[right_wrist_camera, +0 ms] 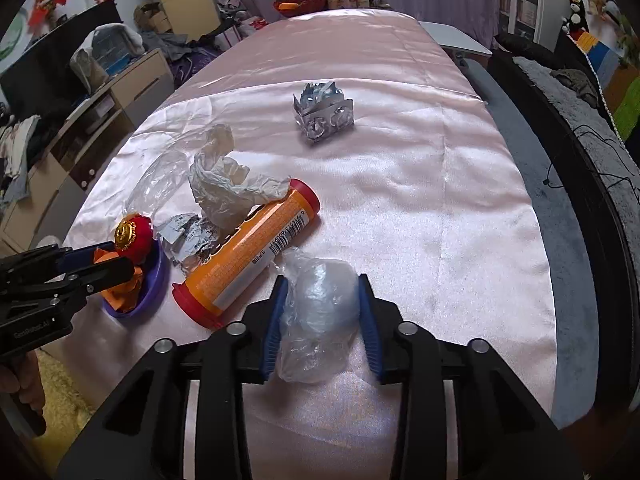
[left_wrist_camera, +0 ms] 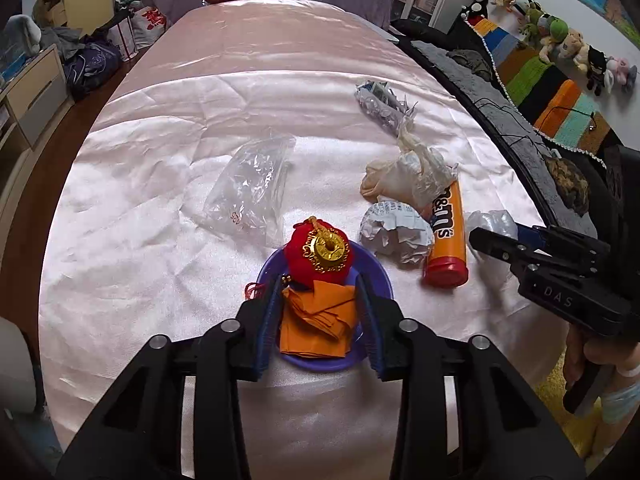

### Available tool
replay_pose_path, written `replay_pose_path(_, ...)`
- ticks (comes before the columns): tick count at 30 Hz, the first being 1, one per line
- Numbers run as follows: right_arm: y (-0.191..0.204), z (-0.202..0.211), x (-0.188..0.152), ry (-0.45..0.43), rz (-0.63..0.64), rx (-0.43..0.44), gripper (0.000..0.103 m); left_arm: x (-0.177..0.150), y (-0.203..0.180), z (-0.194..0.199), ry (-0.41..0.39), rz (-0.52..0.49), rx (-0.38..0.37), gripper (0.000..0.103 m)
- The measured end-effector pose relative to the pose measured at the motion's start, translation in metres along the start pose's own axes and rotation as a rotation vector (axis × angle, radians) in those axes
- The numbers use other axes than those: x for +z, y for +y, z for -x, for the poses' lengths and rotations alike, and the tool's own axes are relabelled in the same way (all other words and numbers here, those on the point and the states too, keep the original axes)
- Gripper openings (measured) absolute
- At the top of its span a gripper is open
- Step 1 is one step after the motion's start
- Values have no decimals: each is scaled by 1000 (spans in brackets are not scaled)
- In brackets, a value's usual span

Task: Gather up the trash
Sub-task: 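Grasp the orange cloth with the left tool while the right tool grasps the clear plastic bag, then lower both tools to the black bin and release the cloth and bag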

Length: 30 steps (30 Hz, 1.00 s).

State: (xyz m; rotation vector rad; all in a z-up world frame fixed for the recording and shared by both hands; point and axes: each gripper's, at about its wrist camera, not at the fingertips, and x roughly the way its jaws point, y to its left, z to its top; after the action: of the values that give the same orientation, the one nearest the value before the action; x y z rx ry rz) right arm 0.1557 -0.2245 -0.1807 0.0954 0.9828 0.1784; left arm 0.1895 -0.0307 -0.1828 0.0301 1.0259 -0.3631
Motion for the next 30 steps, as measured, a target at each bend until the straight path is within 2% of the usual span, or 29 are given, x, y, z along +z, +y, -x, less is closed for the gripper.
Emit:
replay_pose_path(6,4,5,0,-8,18,16,25,-1,-2,8,-27,-12,10,30)
replay_pose_path(15,11,43,-2,-74,30,10,25,-8,-9,56,-117,-20,19,30)
replay_pose_path(22,30,76,-20,-96,55,12,25,-39,-22,92,-150,-30,53,30)
replay_pose_path(30,50,98,-58,-82,86,19,25,-95,-23,114,-135,7,33,30)
